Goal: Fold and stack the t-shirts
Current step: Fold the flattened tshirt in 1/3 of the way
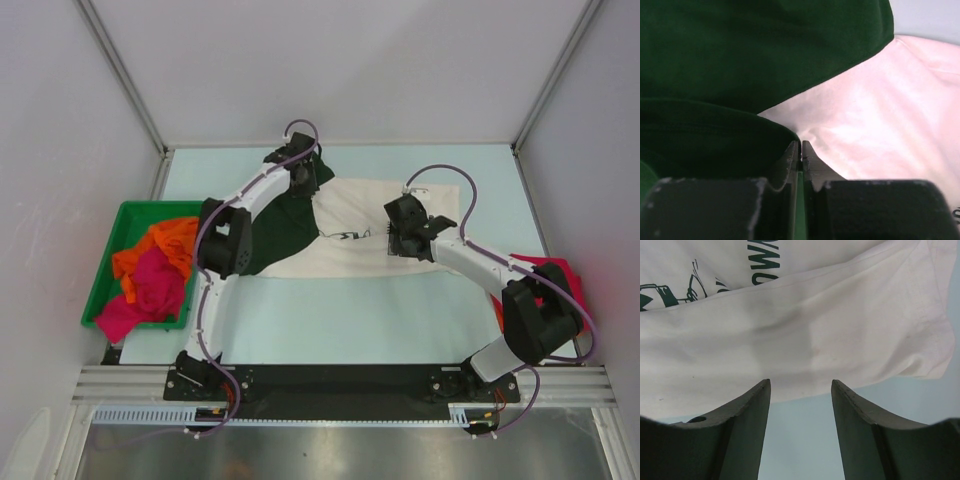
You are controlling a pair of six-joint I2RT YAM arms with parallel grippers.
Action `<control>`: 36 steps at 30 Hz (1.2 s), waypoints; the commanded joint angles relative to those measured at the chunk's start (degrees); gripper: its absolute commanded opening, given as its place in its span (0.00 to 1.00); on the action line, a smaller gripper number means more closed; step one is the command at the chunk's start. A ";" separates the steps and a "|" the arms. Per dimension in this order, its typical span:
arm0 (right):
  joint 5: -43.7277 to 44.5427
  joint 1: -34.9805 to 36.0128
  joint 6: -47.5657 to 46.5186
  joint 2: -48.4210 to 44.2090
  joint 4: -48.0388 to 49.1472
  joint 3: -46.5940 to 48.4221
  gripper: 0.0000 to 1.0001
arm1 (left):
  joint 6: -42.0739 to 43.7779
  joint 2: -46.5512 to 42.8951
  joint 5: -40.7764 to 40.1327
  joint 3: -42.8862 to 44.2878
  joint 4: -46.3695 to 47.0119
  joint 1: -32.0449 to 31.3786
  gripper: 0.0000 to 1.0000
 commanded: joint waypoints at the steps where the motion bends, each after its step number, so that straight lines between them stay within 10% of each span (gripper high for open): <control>1: -0.33 0.33 0.35 -1.39 1.15 -0.55 0.57 | 0.89 1.08 0.27 6.64 -2.24 -0.40 0.23; 8: 0.46 0.24 0.79 -1.83 1.59 -0.46 0.57 | 0.45 -9.72 -3.60 1.91 1.00 -0.84 0.58; 21: 0.81 -2.31 4.22 1.42 5.45 -2.84 0.56 | -7.37 -36.01 -5.70 -47.46 8.39 -2.16 0.43; 36: 2.04 -10.31 6.59 14.68 0.89 0.85 0.50 | -9.21 -29.87 -6.24 -51.89 4.00 0.39 0.39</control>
